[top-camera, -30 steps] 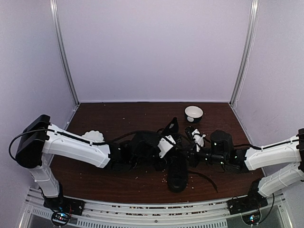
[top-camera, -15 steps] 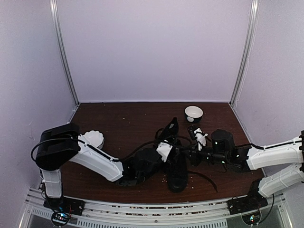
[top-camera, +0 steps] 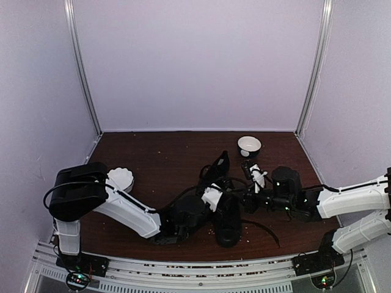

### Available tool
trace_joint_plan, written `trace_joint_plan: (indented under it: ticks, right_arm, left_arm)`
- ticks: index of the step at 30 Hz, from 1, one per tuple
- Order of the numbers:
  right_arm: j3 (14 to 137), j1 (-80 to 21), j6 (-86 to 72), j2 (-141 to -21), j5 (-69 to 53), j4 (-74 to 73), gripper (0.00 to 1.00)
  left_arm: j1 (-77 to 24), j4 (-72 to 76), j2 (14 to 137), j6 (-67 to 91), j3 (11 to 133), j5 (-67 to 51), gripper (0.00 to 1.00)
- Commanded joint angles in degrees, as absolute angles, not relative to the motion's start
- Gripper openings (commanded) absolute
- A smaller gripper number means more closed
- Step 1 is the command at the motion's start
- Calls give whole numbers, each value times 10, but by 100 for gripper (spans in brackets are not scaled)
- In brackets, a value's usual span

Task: Tie the shoes
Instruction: Pass from the right arm to the left

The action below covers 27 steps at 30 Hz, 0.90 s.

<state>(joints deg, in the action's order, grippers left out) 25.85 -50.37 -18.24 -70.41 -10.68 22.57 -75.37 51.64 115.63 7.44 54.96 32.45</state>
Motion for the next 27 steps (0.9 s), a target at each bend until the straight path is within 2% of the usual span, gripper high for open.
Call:
trace_joint_plan:
  ticks: [1, 11, 19, 21, 27]
  right_arm:
    - [272, -502, -185, -707, -114, 240, 0]
    - [285, -501, -182, -710, -115, 222, 0]
    - [284, -502, -188, -703, -110, 217, 0]
    - [282, -501, -188, -701, -109, 217, 0]
    - [282, -500, -190, -700, -105, 213, 0]
  left_arm:
    - [-733, 561, 1163, 119, 540, 309, 53]
    - [-735, 535, 1174, 91, 564, 255, 59]
    - [-740, 521, 1182, 79, 582, 240, 58]
    - [-741, 523, 1181, 80, 579, 241, 53]
    - [-741, 527, 1179, 83, 574, 248, 28]
